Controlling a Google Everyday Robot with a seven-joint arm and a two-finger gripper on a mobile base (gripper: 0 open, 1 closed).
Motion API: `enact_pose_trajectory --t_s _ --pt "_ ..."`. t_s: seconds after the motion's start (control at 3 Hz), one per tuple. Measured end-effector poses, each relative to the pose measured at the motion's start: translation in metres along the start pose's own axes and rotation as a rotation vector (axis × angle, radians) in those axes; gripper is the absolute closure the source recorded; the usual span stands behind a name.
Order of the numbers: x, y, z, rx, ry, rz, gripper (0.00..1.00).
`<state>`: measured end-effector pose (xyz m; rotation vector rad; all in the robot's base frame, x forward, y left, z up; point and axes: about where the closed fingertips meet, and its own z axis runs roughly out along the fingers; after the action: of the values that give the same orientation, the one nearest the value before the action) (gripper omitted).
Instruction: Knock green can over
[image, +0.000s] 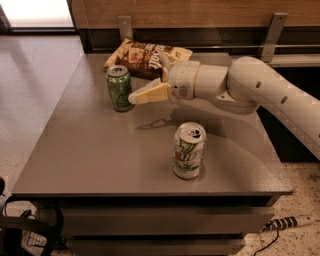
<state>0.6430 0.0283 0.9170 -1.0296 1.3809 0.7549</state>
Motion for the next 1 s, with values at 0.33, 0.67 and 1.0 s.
enact_pose_trajectory --t_s 0.33,0.67,1.0 --pt "0.009 0.006 0.019 -0.023 0.009 0.007 0.00" --pt "0.024 0.013 0.043 -0.050 0.016 0.023 0.00" --pt "0.032 0.017 0.053 -0.059 0.021 0.034 0.00"
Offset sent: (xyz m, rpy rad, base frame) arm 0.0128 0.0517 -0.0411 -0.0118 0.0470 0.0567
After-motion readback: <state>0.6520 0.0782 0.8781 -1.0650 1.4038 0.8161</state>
